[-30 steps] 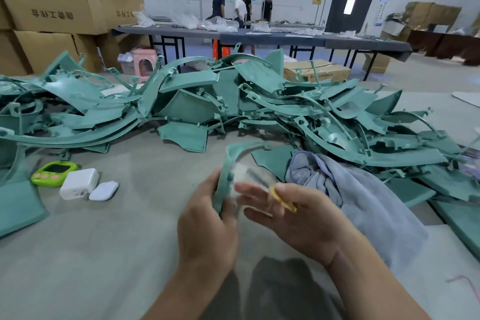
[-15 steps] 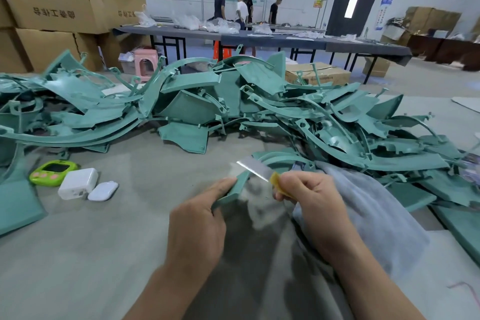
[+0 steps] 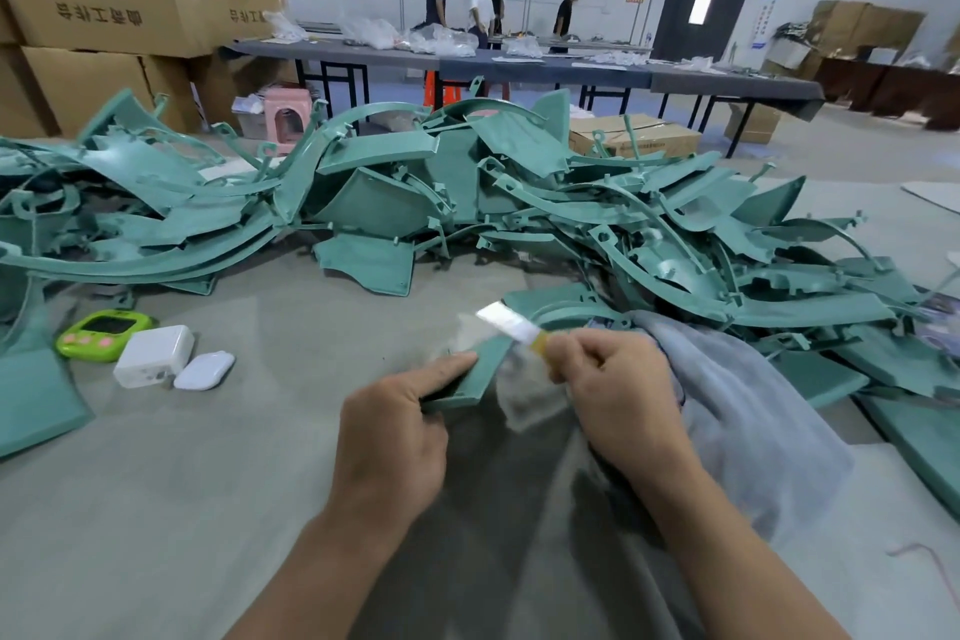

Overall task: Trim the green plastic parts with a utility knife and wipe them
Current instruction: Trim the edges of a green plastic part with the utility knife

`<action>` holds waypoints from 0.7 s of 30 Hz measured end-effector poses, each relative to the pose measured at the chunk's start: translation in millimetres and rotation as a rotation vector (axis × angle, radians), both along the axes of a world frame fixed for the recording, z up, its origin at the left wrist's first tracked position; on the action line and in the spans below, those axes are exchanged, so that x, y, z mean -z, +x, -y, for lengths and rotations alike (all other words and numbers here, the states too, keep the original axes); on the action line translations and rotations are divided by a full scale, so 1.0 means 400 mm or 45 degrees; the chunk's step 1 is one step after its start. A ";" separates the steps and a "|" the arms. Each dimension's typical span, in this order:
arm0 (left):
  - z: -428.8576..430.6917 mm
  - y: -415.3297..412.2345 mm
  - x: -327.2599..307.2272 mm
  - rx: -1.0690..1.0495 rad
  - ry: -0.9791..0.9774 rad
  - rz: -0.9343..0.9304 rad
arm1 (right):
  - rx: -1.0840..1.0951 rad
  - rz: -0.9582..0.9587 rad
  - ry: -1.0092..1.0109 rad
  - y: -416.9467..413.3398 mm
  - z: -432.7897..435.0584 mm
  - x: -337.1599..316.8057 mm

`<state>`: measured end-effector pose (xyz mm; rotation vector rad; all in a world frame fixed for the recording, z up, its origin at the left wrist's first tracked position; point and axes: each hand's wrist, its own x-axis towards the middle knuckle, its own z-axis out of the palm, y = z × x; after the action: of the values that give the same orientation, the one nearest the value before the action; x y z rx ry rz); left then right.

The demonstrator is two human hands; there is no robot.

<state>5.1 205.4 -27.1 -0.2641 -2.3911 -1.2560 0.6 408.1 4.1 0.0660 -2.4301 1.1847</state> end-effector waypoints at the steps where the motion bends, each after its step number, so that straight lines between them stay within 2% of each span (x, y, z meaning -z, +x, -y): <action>1: 0.002 0.000 -0.001 -0.011 0.020 0.037 | 0.177 0.078 0.046 -0.013 -0.014 -0.006; 3: 0.007 0.000 -0.011 -0.022 0.059 0.091 | 0.500 0.211 0.141 -0.028 -0.048 -0.018; 4: 0.007 -0.001 -0.016 -0.020 0.065 0.090 | 0.569 0.197 0.125 -0.028 -0.059 -0.019; 5: 0.006 -0.002 -0.019 -0.013 0.065 0.076 | 0.517 0.134 0.048 -0.024 -0.061 -0.018; 7: 0.005 -0.006 -0.019 0.001 0.063 0.047 | 0.171 -0.021 -0.110 0.001 -0.031 -0.018; 9: 0.006 -0.008 -0.012 0.028 0.052 0.024 | -0.095 -0.102 -0.024 0.023 0.014 -0.011; 10: 0.007 -0.009 -0.006 0.041 0.044 0.011 | -0.104 -0.105 0.052 0.021 0.020 -0.003; 11: 0.009 -0.011 -0.002 0.046 0.040 0.004 | -0.005 -0.079 0.131 0.010 0.015 -0.001; 13: 0.013 -0.013 -0.001 0.034 0.054 0.034 | 0.359 0.101 0.238 -0.013 -0.021 -0.018; 15: 0.014 -0.016 -0.006 0.025 0.093 0.068 | 0.639 0.181 0.196 -0.019 -0.064 -0.029; 16: 0.013 -0.018 -0.009 0.023 0.110 0.077 | 0.611 0.113 0.105 -0.018 -0.073 -0.027; 18: 0.012 -0.020 -0.015 0.019 0.132 0.090 | 0.280 -0.051 -0.040 -0.005 -0.049 -0.019; 20: 0.014 -0.018 -0.018 0.013 0.145 0.095 | 0.040 -0.028 0.030 0.012 -0.005 -0.001; 21: 0.014 -0.017 -0.019 0.016 0.153 0.095 | 0.095 0.034 0.113 0.008 -0.004 0.007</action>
<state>-1.7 199.6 -19.7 -0.1993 -2.3676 -1.4321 3.7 409.7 1.2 -0.0139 -2.4851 1.0516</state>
